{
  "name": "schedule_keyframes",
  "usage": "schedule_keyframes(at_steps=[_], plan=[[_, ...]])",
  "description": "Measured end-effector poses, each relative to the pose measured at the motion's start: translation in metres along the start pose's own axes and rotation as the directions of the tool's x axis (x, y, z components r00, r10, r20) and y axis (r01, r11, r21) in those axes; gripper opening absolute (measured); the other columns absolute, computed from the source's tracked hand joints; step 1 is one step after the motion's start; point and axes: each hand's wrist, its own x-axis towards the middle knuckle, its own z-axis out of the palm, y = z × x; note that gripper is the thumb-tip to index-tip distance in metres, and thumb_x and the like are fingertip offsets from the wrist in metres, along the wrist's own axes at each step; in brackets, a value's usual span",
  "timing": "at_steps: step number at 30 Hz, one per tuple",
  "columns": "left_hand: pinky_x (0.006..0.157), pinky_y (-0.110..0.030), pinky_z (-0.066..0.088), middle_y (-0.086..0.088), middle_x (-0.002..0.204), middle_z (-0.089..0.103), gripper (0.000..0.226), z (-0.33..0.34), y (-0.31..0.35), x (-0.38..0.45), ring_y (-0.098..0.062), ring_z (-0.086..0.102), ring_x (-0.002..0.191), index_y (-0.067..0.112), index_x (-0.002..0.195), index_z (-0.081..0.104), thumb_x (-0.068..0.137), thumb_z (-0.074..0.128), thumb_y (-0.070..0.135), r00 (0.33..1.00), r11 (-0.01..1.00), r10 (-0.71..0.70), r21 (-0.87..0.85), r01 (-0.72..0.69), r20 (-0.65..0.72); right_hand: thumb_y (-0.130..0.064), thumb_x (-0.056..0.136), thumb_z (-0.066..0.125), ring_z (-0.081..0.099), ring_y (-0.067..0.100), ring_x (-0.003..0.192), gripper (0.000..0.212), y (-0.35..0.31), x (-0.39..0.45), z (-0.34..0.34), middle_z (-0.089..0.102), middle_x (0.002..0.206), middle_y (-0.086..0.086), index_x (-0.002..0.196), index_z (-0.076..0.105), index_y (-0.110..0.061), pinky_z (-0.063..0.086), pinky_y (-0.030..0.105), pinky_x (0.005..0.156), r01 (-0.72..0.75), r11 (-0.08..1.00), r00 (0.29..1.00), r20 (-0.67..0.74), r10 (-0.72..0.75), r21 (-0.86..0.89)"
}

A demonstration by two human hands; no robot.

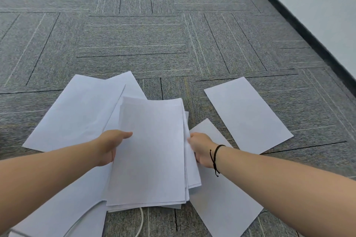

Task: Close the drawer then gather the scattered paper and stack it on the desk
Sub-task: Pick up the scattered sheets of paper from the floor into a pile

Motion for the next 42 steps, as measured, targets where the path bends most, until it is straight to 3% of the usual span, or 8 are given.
schedule_keyframes(at_steps=[2,6,11,14,21,25,30,42], plan=[[0.083,-0.050,0.058,-0.017,0.121,0.069,0.034,0.000,-0.003,0.004,-0.035,0.070,0.101,0.005,0.127,0.058,0.094,0.062,0.013,0.999,1.000,0.015,0.012,-0.015,0.042,0.000,0.093,0.040,0.063,0.020,0.065,0.029,-0.001,-0.005,0.010,0.070,0.088,0.008,0.097,0.065,-0.014,0.055,0.035,0.075,-0.042,0.988,0.990,0.138,0.021,0.151],[0.071,-0.046,0.059,-0.019,0.113,0.072,0.028,0.000,-0.007,0.013,-0.036,0.071,0.092,0.004,0.122,0.060,0.095,0.056,0.003,0.998,0.998,0.045,0.051,-0.047,0.040,-0.001,0.094,0.041,0.062,0.021,0.064,0.035,-0.001,-0.008,0.017,0.066,0.097,0.011,0.121,0.062,-0.009,0.057,0.028,0.057,-0.105,0.988,0.948,0.313,0.066,0.112],[0.065,-0.046,0.061,-0.021,0.110,0.070,0.030,0.001,-0.004,0.021,-0.037,0.069,0.088,0.002,0.121,0.061,0.093,0.055,-0.006,0.995,0.989,0.097,0.112,-0.095,-0.014,-0.015,0.085,0.060,0.059,0.022,0.065,0.017,-0.006,0.007,-0.012,0.066,0.078,0.005,0.094,0.070,-0.006,0.060,0.042,0.074,0.148,0.939,0.986,-0.025,-0.164,-0.309],[0.078,-0.051,0.056,-0.021,0.110,0.069,0.030,0.003,0.002,0.023,-0.038,0.067,0.087,0.002,0.119,0.061,0.091,0.056,-0.008,0.988,0.983,0.140,0.125,-0.131,-0.064,-0.030,0.079,0.066,0.062,0.024,0.094,0.027,-0.017,0.005,-0.051,0.061,0.103,0.001,0.103,0.063,-0.018,0.054,0.037,0.086,0.091,0.732,0.899,-0.260,-0.352,-0.675],[0.085,-0.059,0.053,-0.022,0.100,0.066,0.031,0.005,0.011,0.021,-0.040,0.064,0.082,-0.001,0.118,0.059,0.088,0.059,-0.010,0.965,0.977,0.205,0.102,-0.190,-0.162,-0.044,0.049,0.093,0.057,0.031,0.119,0.106,-0.001,-0.007,-0.082,0.056,0.128,0.011,0.132,0.037,-0.008,0.050,0.038,0.091,-0.260,0.676,0.909,-0.411,-0.070,-0.690],[0.087,-0.060,0.051,-0.018,0.095,0.064,0.021,0.008,0.014,0.016,-0.037,0.062,0.078,0.005,0.099,0.059,0.089,0.055,-0.012,0.965,0.974,0.219,0.095,-0.207,-0.142,-0.040,0.055,0.090,0.064,0.026,0.104,0.086,0.005,-0.001,-0.083,0.065,0.113,0.007,0.125,0.052,-0.007,0.053,0.032,0.081,-0.232,0.650,0.939,-0.341,-0.045,-0.724],[0.092,-0.061,0.050,-0.024,0.119,0.064,0.041,0.009,0.024,0.021,-0.046,0.063,0.103,0.007,0.125,0.057,0.089,0.050,-0.011,0.968,0.974,0.213,0.108,-0.200,-0.129,-0.007,0.077,0.077,0.070,0.035,0.101,0.039,-0.017,0.005,-0.102,0.070,0.113,0.021,0.111,0.065,0.007,0.057,0.047,0.089,-0.026,0.865,0.991,-0.130,-0.045,-0.501],[0.086,-0.053,0.054,-0.024,0.117,0.066,0.037,0.069,0.046,0.040,-0.046,0.064,0.104,0.003,0.122,0.059,0.090,0.052,-0.013,0.967,0.962,0.249,0.132,-0.240,-0.053,-0.017,0.081,0.067,0.067,0.032,0.103,0.032,-0.069,0.065,-0.224,0.070,0.114,0.014,0.111,0.071,-0.007,0.056,0.041,0.090,0.005,0.836,0.810,-0.488,-0.324,-0.548]])
